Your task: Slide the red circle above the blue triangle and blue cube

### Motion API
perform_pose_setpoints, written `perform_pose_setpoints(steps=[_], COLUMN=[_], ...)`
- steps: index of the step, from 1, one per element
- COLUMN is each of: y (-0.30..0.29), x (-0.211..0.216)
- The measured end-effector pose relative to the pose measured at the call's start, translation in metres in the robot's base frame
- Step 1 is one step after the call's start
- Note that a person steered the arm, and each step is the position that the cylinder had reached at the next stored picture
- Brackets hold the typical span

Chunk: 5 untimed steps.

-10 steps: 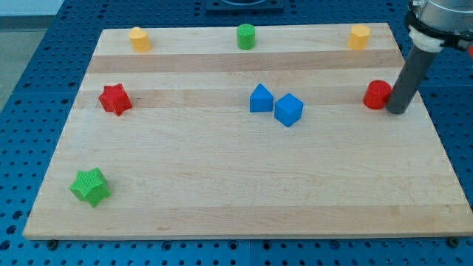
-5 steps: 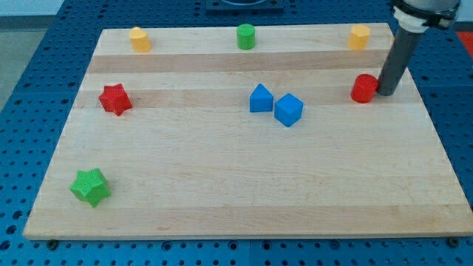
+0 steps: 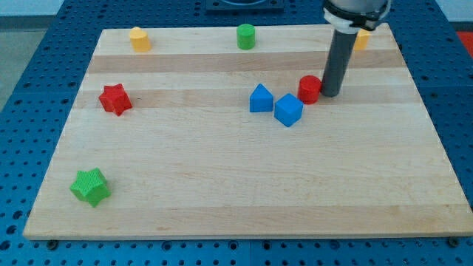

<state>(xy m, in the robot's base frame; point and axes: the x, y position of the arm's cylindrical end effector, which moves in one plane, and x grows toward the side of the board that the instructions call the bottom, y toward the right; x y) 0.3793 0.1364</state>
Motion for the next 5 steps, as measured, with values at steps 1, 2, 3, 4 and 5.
perform_pose_setpoints(steps=[1, 2, 3, 4, 5], y=[-0.016, -0.025, -0.03, -0.037, -0.039], x=[0.0, 0.0, 0.0, 0.0, 0.0])
